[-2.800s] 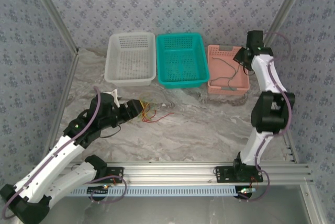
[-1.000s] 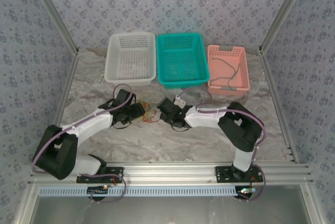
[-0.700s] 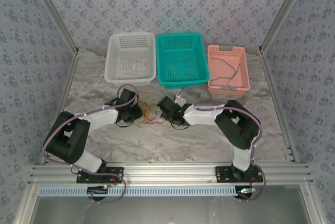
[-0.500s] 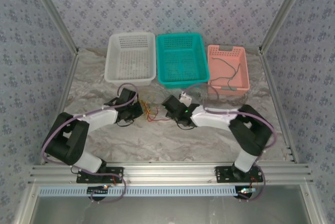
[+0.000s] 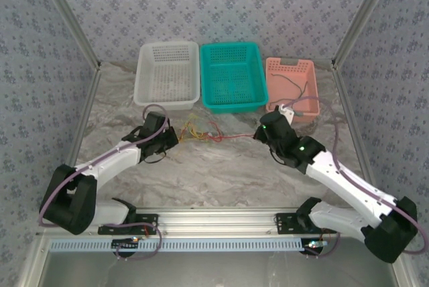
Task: Untangle the cables
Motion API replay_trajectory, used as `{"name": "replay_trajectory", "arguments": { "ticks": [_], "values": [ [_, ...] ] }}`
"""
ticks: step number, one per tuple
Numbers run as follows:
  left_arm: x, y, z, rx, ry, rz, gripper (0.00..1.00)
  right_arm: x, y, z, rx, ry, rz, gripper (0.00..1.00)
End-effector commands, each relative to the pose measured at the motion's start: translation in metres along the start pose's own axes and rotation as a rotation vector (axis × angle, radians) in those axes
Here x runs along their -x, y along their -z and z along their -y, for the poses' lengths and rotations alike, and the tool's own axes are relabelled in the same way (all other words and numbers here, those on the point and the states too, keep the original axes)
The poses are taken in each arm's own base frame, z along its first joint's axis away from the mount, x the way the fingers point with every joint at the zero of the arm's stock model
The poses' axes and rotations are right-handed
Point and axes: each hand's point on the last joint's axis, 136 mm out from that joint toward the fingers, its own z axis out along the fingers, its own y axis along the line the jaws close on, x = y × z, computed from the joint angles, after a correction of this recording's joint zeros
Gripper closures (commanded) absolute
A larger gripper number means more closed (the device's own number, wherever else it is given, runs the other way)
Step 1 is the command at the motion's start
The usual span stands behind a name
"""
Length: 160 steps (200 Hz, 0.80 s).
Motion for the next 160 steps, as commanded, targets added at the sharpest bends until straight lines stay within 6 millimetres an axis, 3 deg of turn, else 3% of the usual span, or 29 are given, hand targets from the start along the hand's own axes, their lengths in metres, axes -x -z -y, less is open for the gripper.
{"name": "replay_trajectory", "arguments": {
  "ticks": [1,36,79,104,160],
  "values": [
    [0.009,0.002,-0.030,0.135,0.014,0.041,1.00,0.001,0.014,0.048,-0.161,0.117,-0.010,1.00],
    [0.010,0.005,-0.036,0.173,0.014,0.047,1.00,0.008,0.027,0.069,-0.225,0.120,0.012,1.00],
    [0.010,0.006,-0.045,0.224,0.009,0.045,1.00,0.039,0.056,0.088,-0.236,0.057,0.085,1.00],
    [0.005,-0.001,-0.037,0.183,0.016,0.019,1.00,0.044,0.053,0.077,-0.184,0.053,0.077,1.00],
    [-0.006,-0.009,-0.025,0.135,-0.001,-0.042,1.00,0.007,0.016,0.035,-0.061,0.098,-0.051,1.00]
  ]
}}
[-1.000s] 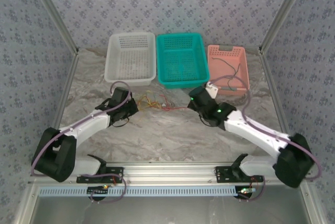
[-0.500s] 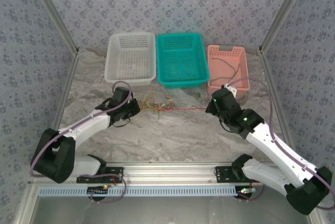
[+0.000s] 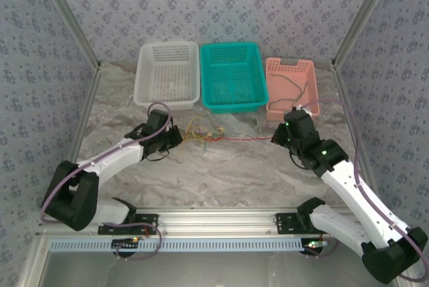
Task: Untangle the cables
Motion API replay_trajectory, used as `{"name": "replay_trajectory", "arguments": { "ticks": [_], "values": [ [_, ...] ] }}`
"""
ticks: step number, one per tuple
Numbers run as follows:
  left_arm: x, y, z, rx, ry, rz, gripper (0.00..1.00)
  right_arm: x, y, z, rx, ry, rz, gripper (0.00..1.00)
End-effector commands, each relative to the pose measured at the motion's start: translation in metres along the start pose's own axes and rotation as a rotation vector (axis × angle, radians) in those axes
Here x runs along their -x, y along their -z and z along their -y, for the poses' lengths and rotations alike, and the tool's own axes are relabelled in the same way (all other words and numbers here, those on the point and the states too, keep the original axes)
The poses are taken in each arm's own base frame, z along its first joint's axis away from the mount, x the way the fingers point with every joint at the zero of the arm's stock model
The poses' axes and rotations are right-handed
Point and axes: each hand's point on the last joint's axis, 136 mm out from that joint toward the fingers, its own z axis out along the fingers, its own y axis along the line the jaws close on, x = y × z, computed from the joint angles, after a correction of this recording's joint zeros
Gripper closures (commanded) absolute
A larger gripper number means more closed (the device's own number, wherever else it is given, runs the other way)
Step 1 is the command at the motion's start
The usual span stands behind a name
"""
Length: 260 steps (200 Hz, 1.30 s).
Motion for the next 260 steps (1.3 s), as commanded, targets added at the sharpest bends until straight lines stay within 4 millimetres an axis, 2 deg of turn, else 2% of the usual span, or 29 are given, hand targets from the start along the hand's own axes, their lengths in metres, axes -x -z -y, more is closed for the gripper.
{"name": "replay_trajectory", "arguments": {
  "ticks": [1,16,29,48,68,89,128,150,169,191,220,248,260],
  "values": [
    [-0.001,-0.004,-0.040,0.166,0.017,0.002,1.00,-0.003,-0.009,-0.004,-0.027,0.048,0.004,1.00],
    [-0.005,-0.007,-0.037,0.157,0.013,-0.022,0.90,-0.015,-0.019,-0.018,-0.001,0.075,-0.030,1.00],
    [-0.007,-0.007,-0.034,0.155,0.008,-0.032,0.80,-0.027,-0.026,-0.022,-0.002,0.089,-0.065,1.00],
    [-0.007,-0.001,-0.031,0.154,0.004,-0.032,0.69,-0.033,-0.035,-0.030,0.013,0.092,-0.075,1.00],
    [-0.003,0.012,-0.027,0.149,0.001,-0.009,0.56,-0.040,-0.041,-0.031,0.008,0.099,-0.100,1.00],
    [0.004,0.033,-0.020,0.138,-0.001,0.029,0.46,-0.045,-0.044,-0.027,-0.005,0.105,-0.116,1.00],
    [0.006,0.079,0.027,0.047,-0.057,0.088,0.37,-0.048,-0.047,-0.025,-0.014,0.109,-0.125,1.00],
    [-0.003,0.089,0.061,0.013,-0.167,0.105,0.37,-0.049,-0.049,-0.024,-0.024,0.114,-0.131,1.00],
    [-0.023,0.076,0.092,-0.020,-0.280,0.049,0.39,-0.054,-0.052,-0.021,-0.039,0.123,-0.146,1.00],
    [-0.042,0.045,0.105,0.041,-0.376,-0.031,0.39,-0.062,-0.057,-0.011,-0.068,0.127,-0.169,1.00],
    [-0.055,0.006,0.103,0.176,-0.438,-0.087,0.39,-0.075,-0.069,0.010,-0.107,0.120,-0.215,1.00],
    [-0.063,-0.022,0.096,0.193,-0.405,-0.082,0.40,-0.097,-0.087,0.030,-0.119,0.090,-0.309,1.00],
    [-0.067,-0.032,0.093,0.188,-0.387,-0.088,0.42,-0.103,-0.089,0.038,-0.142,0.086,-0.330,0.84]
  ]
}}
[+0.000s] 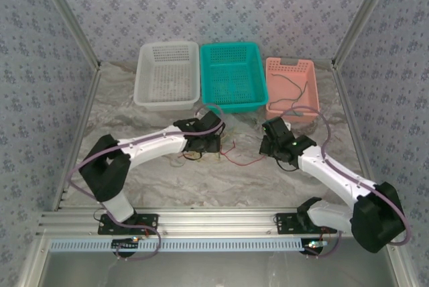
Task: Untangle the cables
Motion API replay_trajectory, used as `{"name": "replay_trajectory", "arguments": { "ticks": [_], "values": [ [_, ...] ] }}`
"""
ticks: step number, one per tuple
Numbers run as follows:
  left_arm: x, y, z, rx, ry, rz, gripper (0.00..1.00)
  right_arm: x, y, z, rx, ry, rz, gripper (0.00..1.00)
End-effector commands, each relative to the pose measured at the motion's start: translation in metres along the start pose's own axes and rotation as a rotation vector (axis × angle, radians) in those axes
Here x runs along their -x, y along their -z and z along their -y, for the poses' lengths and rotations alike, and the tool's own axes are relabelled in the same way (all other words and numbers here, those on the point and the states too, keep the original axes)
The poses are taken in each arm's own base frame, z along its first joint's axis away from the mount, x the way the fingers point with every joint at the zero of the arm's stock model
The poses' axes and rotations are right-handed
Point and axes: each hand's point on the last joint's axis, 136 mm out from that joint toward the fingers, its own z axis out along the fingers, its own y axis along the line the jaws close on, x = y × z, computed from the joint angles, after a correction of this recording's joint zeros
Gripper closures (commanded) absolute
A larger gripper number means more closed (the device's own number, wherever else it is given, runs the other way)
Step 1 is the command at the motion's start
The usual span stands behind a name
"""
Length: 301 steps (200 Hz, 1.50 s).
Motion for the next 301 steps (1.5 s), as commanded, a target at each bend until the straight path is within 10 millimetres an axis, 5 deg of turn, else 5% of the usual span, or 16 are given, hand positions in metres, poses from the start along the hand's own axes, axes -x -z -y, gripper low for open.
{"name": "replay_trajectory", "arguments": {
  "ticks": [1,28,46,66,93,144,179,257,275,295,301],
  "values": [
    [0.003,-0.009,0.000,0.006,0.026,0.030,0.43,-0.015,-0.012,0.008,-0.005,0.007,-0.065,0.82],
    [-0.006,-0.026,-0.002,0.010,0.058,0.013,0.55,-0.006,0.013,0.021,-0.046,-0.026,0.020,0.50],
    [-0.013,-0.033,-0.006,0.004,0.083,0.014,0.61,0.000,0.044,0.024,-0.043,-0.060,0.105,0.44],
    [-0.020,-0.039,-0.010,-0.001,0.109,0.017,0.66,0.000,0.060,0.003,0.040,-0.080,0.147,0.42],
    [-0.026,-0.043,-0.013,-0.014,0.140,0.023,0.68,-0.015,0.047,-0.048,0.144,-0.081,0.104,0.46],
    [-0.031,-0.048,-0.018,-0.016,0.172,0.029,0.73,-0.039,-0.022,-0.127,0.258,-0.188,-0.037,0.53],
    [-0.036,-0.051,-0.020,-0.017,0.182,0.024,0.78,-0.039,-0.045,-0.138,0.231,-0.216,-0.043,0.53],
    [-0.036,-0.053,-0.021,-0.017,0.187,0.027,0.89,-0.044,-0.061,-0.142,0.226,-0.262,-0.057,0.56],
    [-0.036,-0.053,-0.022,-0.009,0.187,0.031,0.89,-0.045,-0.069,-0.141,0.207,-0.266,-0.071,0.66],
    [-0.035,-0.054,-0.028,0.017,0.189,0.034,0.94,-0.045,-0.074,-0.132,0.167,-0.257,-0.065,0.99],
    [-0.034,-0.055,-0.031,0.032,0.191,0.032,0.96,-0.044,-0.071,-0.128,0.154,-0.241,-0.055,1.00]
  ]
}}
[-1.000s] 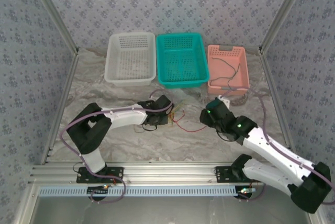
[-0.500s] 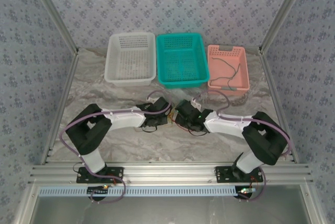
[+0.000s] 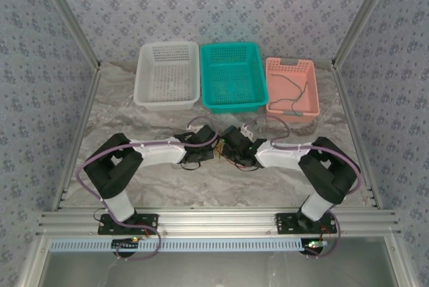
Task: Untangle the cables
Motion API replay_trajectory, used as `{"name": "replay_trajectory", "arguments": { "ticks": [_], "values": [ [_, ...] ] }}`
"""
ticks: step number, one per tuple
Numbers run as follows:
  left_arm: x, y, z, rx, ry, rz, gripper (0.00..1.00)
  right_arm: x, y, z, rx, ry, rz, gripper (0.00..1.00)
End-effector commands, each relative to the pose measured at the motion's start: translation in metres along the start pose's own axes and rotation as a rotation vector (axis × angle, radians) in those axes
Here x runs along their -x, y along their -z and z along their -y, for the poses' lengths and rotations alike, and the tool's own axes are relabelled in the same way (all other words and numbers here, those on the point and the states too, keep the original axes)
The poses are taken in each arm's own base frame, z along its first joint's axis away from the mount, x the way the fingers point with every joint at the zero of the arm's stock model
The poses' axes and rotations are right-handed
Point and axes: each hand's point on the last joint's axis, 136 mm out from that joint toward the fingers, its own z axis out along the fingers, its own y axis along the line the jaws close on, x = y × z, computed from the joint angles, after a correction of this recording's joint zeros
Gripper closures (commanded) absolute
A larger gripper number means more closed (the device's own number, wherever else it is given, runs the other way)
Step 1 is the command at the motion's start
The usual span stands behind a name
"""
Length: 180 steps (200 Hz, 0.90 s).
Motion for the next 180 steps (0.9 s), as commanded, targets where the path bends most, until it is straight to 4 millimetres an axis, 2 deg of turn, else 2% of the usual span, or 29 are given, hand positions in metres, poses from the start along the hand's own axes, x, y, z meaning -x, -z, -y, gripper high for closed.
{"name": "replay_trajectory", "arguments": {
  "ticks": [1,9,39,74,131,160,180],
  "values": [
    [-0.006,-0.007,-0.011,0.039,0.003,-0.018,0.96,0.008,0.003,0.006,-0.044,0.003,0.034,1.00],
    [-0.004,-0.009,-0.018,0.067,0.009,-0.020,1.00,0.013,0.011,0.010,-0.057,0.025,0.056,1.00],
    [0.003,-0.017,-0.053,0.136,0.061,-0.030,1.00,0.032,0.057,0.020,-0.075,0.143,0.149,1.00],
    [0.011,-0.021,-0.081,0.192,0.076,-0.037,1.00,0.054,0.109,0.032,-0.055,0.252,0.222,1.00],
    [0.015,-0.022,-0.108,0.238,0.110,-0.038,1.00,0.100,0.184,0.080,-0.068,0.213,0.312,1.00],
    [0.017,-0.021,-0.115,0.249,0.124,-0.038,1.00,0.118,0.210,0.097,-0.075,0.166,0.350,1.00],
    [0.019,-0.020,-0.115,0.242,0.129,-0.038,1.00,0.128,0.220,0.099,-0.061,0.142,0.373,1.00]
  ]
}}
